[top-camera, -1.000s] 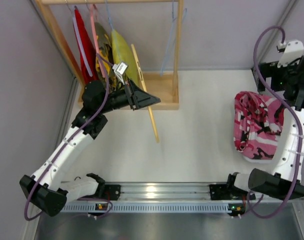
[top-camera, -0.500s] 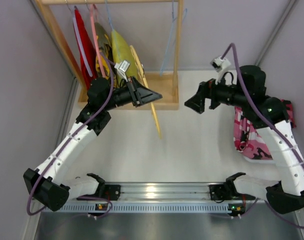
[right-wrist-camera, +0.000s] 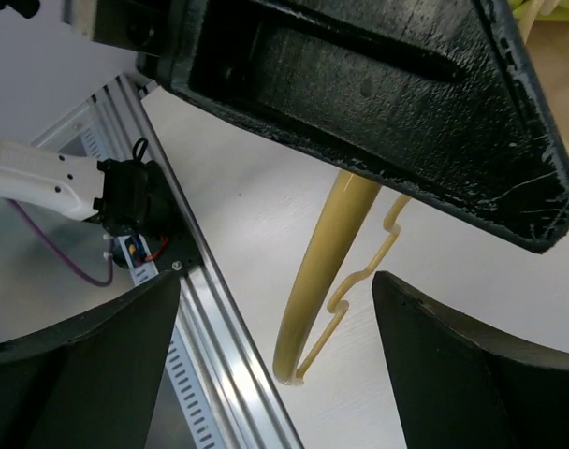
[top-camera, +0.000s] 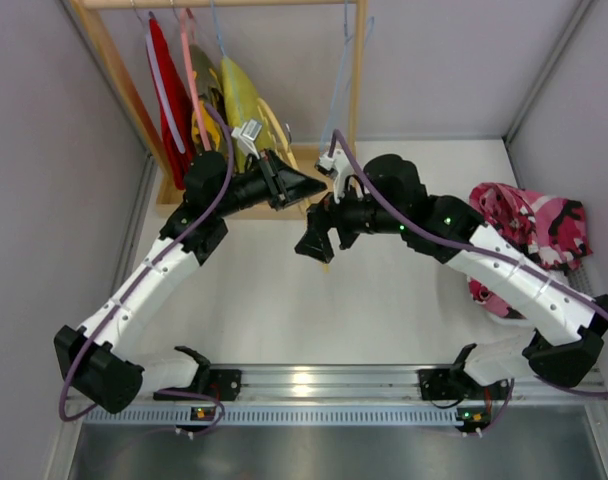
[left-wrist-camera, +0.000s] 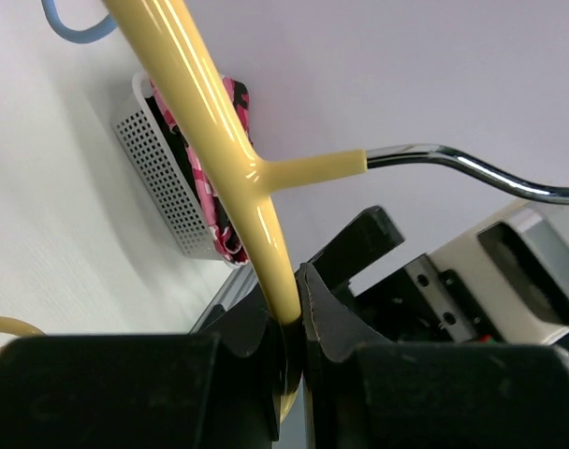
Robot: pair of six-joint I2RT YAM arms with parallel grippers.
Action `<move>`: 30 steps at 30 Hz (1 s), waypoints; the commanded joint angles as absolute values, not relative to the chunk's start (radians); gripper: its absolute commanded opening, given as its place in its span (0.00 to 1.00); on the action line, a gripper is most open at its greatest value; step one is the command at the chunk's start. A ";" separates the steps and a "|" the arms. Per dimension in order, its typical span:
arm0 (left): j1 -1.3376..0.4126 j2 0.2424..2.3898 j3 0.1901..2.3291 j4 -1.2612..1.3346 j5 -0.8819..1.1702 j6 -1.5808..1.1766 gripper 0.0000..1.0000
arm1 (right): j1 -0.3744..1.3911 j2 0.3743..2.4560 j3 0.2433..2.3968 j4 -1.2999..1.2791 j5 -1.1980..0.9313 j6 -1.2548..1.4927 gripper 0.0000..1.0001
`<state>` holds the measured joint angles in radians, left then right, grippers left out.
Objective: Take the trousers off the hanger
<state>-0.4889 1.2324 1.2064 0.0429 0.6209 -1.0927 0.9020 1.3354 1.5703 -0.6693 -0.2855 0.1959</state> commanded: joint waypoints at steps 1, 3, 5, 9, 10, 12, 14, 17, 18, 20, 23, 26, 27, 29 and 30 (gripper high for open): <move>-0.486 1.223 1.276 0.114 0.601 -1.098 0.00 | 0.925 1.348 1.582 -0.591 -0.207 0.232 0.84; -0.486 1.226 1.287 0.114 0.597 -1.106 0.00 | 0.927 1.350 1.582 -0.583 -0.207 0.239 0.76; -0.485 1.227 1.295 0.114 0.594 -1.114 0.00 | 0.925 1.351 1.583 -0.572 -0.225 0.249 0.63; -0.486 1.230 1.305 0.114 0.594 -1.114 0.00 | 0.925 1.341 1.574 -0.558 -0.253 0.256 0.31; -0.486 1.227 1.305 0.114 0.594 -1.111 0.00 | 0.925 1.336 1.572 -0.555 -0.258 0.258 0.24; -0.485 1.226 1.302 0.114 0.595 -1.106 0.00 | 0.925 1.325 1.572 -0.551 -0.256 0.261 0.04; -0.485 1.221 1.298 0.114 0.597 -1.103 0.00 | 0.925 1.321 1.571 -0.552 -0.253 0.268 0.00; -0.486 1.216 1.296 0.103 0.606 -1.098 0.11 | 0.916 1.307 1.581 -0.555 -0.253 0.281 0.00; -0.486 1.213 1.296 0.100 0.606 -1.097 0.16 | 0.910 1.307 1.585 -0.557 -0.253 0.281 0.00; -0.483 1.203 1.299 0.092 0.609 -1.088 0.27 | 0.887 1.299 1.588 -0.557 -0.270 0.302 0.00; -0.483 1.192 1.301 0.057 0.618 -1.052 0.52 | 0.848 1.279 1.577 -0.537 -0.311 0.337 0.00; -0.482 1.166 1.278 0.037 0.637 -1.026 0.70 | 0.821 1.263 1.574 -0.523 -0.359 0.357 0.00; -0.482 1.151 1.269 0.035 0.643 -1.016 0.73 | 0.816 1.256 1.571 -0.515 -0.388 0.362 0.00; -0.483 1.135 1.252 0.022 0.656 -1.002 0.84 | 0.804 1.247 1.560 -0.489 -0.411 0.376 0.00; -0.483 1.123 1.246 0.006 0.661 -0.991 0.90 | 0.798 1.246 1.557 -0.483 -0.438 0.391 0.00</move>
<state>-0.4862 1.1801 1.2537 0.0143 0.6266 -1.0393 0.8135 1.2961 1.5612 -0.6044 -0.3477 0.3603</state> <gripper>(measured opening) 0.874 0.105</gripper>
